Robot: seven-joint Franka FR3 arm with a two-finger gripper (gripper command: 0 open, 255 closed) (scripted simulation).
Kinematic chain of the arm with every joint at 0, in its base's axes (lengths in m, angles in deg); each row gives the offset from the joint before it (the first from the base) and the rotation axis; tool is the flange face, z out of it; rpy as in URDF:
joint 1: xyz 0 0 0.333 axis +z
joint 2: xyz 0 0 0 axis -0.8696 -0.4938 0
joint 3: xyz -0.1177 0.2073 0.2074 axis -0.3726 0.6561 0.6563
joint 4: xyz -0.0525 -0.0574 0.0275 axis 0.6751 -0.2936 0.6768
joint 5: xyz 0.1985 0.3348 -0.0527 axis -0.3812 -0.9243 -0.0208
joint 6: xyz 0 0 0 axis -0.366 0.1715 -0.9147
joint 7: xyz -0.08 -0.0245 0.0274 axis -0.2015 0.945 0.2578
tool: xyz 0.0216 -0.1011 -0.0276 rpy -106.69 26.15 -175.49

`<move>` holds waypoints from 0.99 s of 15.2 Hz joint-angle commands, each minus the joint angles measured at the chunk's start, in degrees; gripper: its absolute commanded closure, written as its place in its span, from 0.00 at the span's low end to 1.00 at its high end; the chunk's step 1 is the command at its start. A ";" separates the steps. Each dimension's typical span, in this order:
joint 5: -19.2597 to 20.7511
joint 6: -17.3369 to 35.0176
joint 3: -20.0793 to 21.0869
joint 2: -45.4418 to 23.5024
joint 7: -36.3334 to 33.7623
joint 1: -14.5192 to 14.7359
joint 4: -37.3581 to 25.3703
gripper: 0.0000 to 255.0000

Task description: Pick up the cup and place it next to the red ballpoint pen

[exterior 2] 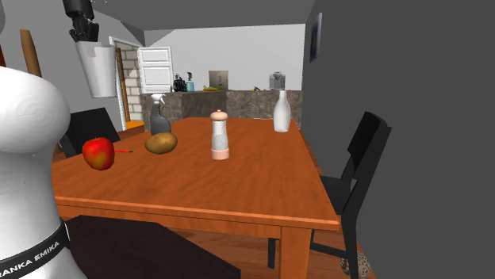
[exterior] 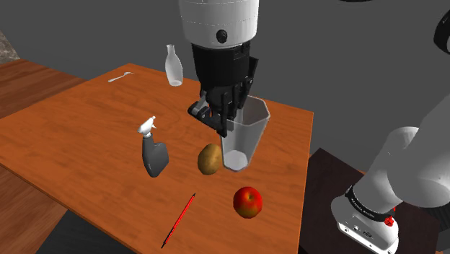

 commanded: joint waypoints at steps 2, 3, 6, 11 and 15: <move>3.31 -1.72 3.11 -5.93 -6.11 3.19 -5.86 1.00; 4.77 -2.48 4.02 -8.30 -8.12 4.59 -8.21 1.00; 9.72 -5.44 5.83 -15.98 -13.84 10.18 -16.39 1.00; 19.38 -13.59 5.24 -30.82 -20.47 24.79 -36.71 1.00; 19.07 -11.12 5.16 -30.90 -21.29 24.62 -34.14 1.00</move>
